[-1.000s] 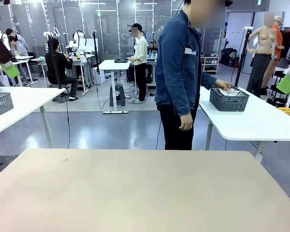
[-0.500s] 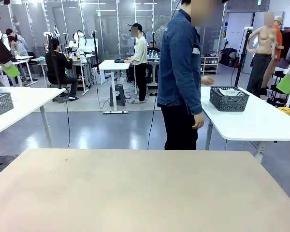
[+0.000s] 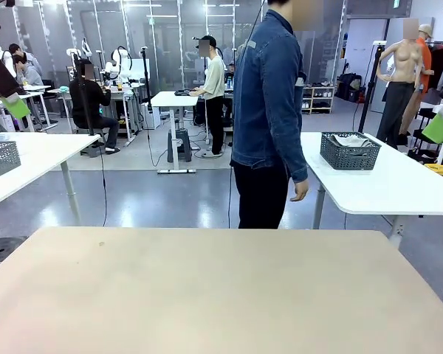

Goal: Fold the towels and place them in the basket.
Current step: Stack the folded Towel with hook on the right side of the table.

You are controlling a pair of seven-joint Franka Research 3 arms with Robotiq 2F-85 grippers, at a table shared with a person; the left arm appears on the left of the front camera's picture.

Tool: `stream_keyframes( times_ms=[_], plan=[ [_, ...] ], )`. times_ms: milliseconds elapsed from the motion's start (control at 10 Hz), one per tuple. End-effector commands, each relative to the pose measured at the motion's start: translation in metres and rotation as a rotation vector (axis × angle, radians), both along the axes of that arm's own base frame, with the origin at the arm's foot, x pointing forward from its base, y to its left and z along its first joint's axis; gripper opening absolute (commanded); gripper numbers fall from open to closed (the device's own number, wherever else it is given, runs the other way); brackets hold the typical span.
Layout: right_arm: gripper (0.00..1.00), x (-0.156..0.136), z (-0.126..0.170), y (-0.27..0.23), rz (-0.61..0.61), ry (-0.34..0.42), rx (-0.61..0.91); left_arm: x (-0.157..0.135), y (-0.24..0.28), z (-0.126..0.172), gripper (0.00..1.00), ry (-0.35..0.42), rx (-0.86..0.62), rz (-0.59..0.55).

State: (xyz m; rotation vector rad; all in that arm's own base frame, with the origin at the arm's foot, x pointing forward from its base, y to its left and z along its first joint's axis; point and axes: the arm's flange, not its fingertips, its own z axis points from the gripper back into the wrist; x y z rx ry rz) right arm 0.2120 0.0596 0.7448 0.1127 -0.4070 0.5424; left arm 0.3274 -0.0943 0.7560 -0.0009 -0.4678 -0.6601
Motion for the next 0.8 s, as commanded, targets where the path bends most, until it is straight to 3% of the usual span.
stream_keyframes(
  times_ms=[0, 700],
  plan=[
    [1.00, 0.0010, 0.0009, -0.0007, 0.002, -0.001, -0.007, -0.0024, 0.0003, 0.0020, 1.00, 0.014, -0.001, 0.009],
    [1.00, 0.0010, 0.0009, -0.0007, 0.002, -0.001, -0.007, -0.0024, 0.0003, 0.0020, 1.00, 0.014, -0.001, 0.009]
  ],
)
